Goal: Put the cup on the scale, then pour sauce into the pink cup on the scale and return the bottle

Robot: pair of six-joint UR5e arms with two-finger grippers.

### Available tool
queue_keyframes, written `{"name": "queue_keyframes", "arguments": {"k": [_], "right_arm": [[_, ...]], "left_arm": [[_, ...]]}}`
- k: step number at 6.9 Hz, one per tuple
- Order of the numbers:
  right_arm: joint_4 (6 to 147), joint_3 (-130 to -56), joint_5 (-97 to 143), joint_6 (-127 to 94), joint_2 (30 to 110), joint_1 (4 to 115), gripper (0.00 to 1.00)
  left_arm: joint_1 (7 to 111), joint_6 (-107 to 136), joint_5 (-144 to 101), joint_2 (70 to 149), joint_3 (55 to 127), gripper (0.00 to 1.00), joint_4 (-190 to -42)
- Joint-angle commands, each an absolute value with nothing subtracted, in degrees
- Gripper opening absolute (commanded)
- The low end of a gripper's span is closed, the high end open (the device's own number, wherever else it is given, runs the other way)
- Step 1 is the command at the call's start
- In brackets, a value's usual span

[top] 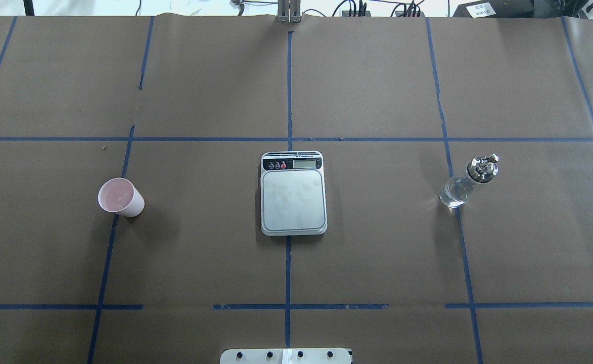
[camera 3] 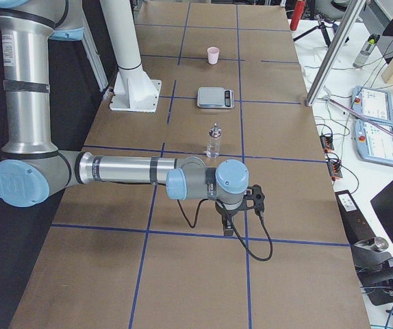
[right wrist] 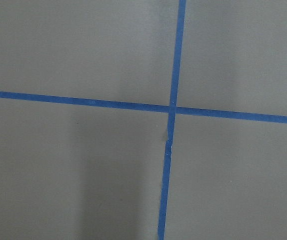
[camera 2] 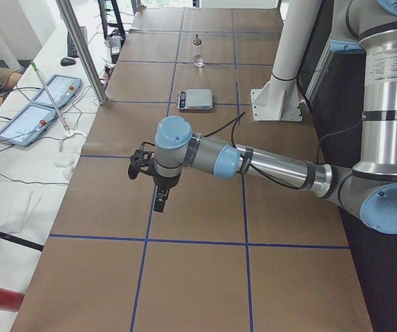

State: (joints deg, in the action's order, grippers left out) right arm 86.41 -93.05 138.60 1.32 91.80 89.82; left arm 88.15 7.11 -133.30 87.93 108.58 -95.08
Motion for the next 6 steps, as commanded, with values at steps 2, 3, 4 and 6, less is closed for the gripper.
{"name": "queue_keyframes", "arguments": {"k": [2, 3, 4, 6], "right_arm": [[86.7, -95.1, 139.1, 1.3, 92.6, 89.9, 1.00], [86.8, -95.1, 139.1, 1.3, 92.6, 89.9, 1.00], [86.8, -95.1, 139.0, 1.4, 92.6, 89.9, 1.00], [86.7, -95.9, 139.0, 1.4, 92.9, 89.9, 1.00]], "left_arm": [[80.5, 9.7, -133.7, 93.0, 114.1, 1.00, -95.1], [77.2, 18.2, -135.9, 94.4, 114.2, 1.00, -95.4], [70.3, 28.0, -136.7, 95.3, 113.8, 1.00, -97.5], [60.2, 47.1, -127.2, 96.2, 115.3, 1.00, -98.7]]}}
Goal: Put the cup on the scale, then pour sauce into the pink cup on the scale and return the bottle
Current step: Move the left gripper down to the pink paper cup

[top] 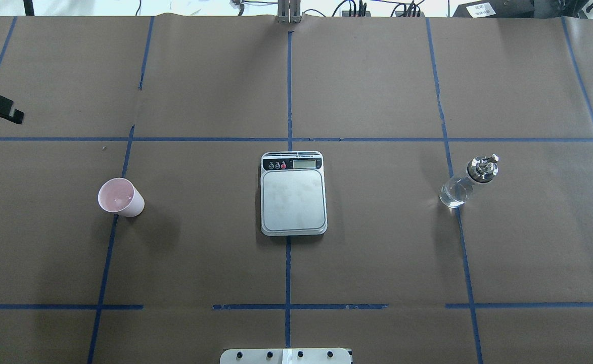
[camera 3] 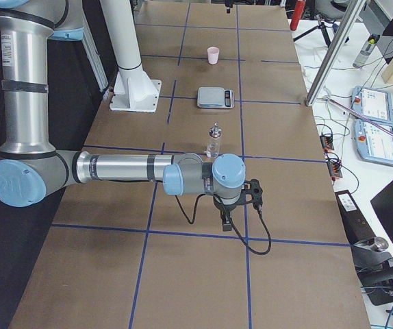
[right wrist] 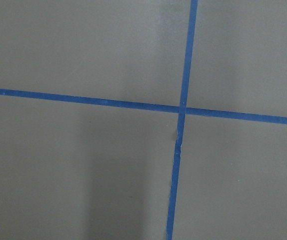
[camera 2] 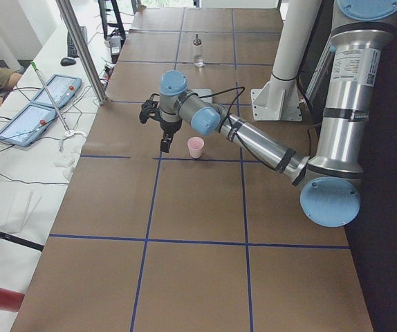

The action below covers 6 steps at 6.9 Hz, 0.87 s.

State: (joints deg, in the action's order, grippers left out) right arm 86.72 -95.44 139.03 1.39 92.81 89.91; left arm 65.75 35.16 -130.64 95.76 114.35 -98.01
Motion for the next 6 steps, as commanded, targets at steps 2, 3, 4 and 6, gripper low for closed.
{"name": "queue_keyframes", "arguments": {"k": [2, 3, 4, 6], "right_arm": [[86.5, -96.9, 138.8, 1.4, 93.3, 89.9, 1.00], [86.6, -96.4, 138.3, 1.6, 93.5, 89.9, 1.00], [86.6, -96.9, 138.4, 1.4, 93.5, 89.9, 1.00], [86.6, -97.0, 138.4, 1.4, 93.1, 89.9, 1.00]], "left_arm": [[52.9, 64.3, -123.2, 96.0, 115.4, 1.00, -102.8], [50.4, 71.1, -121.4, 95.8, 115.4, 1.00, -104.3], [47.2, 74.7, -118.2, 95.7, 115.1, 1.00, -104.9], [44.2, 76.8, -115.2, 95.5, 113.7, 1.00, -104.9]]}}
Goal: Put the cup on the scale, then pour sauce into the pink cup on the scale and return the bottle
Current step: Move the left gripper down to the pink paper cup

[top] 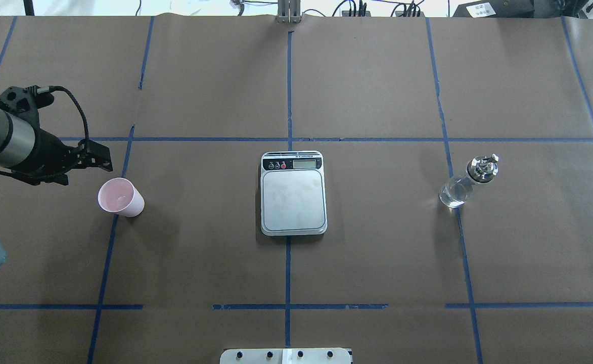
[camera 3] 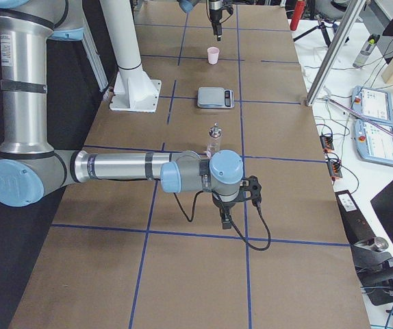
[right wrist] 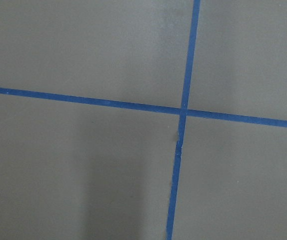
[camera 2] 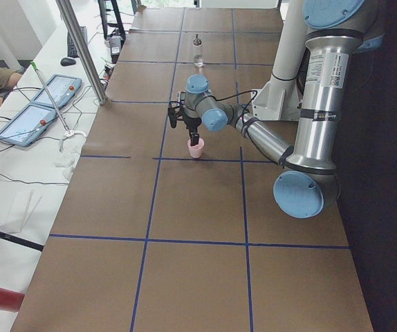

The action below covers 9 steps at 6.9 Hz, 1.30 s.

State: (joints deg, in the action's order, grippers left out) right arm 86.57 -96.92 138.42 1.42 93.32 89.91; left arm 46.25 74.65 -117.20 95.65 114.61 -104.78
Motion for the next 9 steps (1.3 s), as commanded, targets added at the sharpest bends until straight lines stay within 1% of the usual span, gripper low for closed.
{"name": "queue_keyframes", "arguments": {"k": [1, 4, 7, 8, 9], "right_arm": [[86.6, -97.3, 138.5, 1.3, 93.1, 89.9, 1.00], [86.7, -98.4, 138.5, 1.1, 93.4, 89.9, 1.00], [86.8, -98.5, 138.4, 1.0, 93.4, 89.9, 1.00], [86.8, -98.5, 138.3, 1.0, 93.3, 89.9, 1.00], [86.8, -98.5, 138.3, 1.0, 93.3, 89.9, 1.00]], "left_arm": [[43.2, 77.2, -113.8, 95.4, 113.0, 1.00, -105.0], [42.1, 77.2, -113.6, 92.1, 110.2, 1.00, -110.5], [40.5, 77.2, -113.7, 92.5, 109.0, 0.97, -111.4], [40.0, 77.2, -113.8, 92.7, 109.0, 0.94, -111.4], [39.8, 78.1, -113.8, 92.9, 109.0, 0.73, -111.4]]}}
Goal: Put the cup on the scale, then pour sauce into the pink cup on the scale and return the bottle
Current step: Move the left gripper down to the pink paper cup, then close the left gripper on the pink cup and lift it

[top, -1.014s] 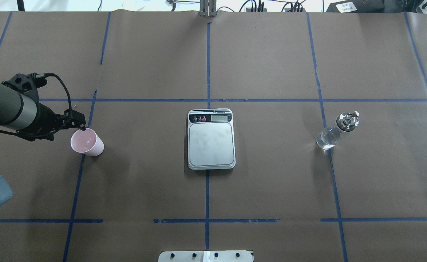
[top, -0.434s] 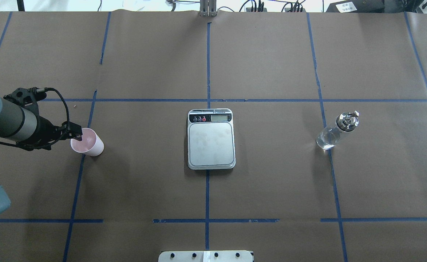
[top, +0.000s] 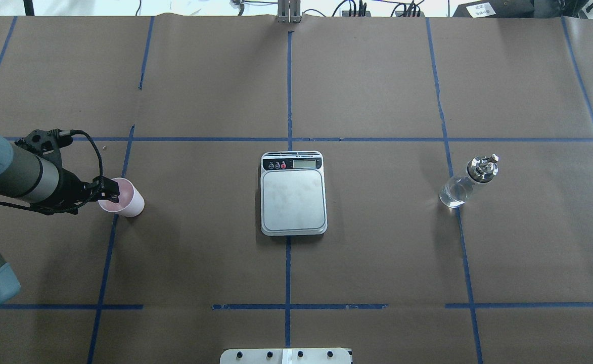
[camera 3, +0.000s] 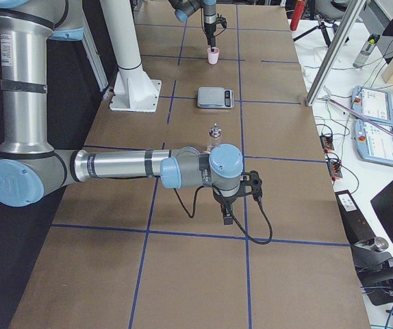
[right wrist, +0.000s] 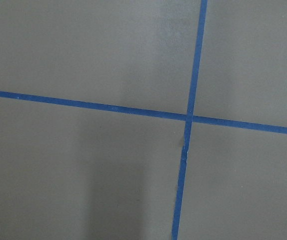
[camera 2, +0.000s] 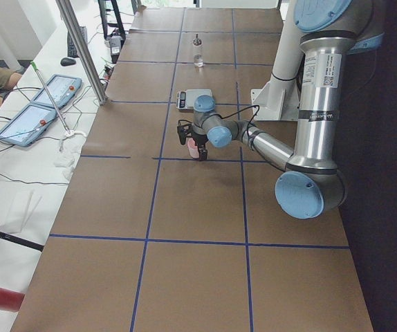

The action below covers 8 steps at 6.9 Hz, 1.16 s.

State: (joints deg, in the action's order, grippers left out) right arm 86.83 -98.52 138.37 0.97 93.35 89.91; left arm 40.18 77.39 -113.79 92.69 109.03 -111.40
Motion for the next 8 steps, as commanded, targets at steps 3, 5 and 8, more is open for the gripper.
{"name": "queue_keyframes", "arguments": {"k": [3, 5, 8], "right_arm": [[86.8, -98.4, 138.3, 1.0, 93.1, 89.9, 1.00], [86.9, -98.4, 138.3, 1.0, 93.0, 89.9, 1.00], [87.1, -98.4, 138.3, 1.0, 93.1, 89.9, 1.00]], "left_arm": [[39.8, 78.8, -113.8, 93.8, 108.8, 0.20, -111.3], [39.8, 78.8, -114.0, 94.5, 108.8, 0.00, -111.2], [40.2, 78.2, -116.7, 95.4, 117.5, 0.00, -101.0]]}}
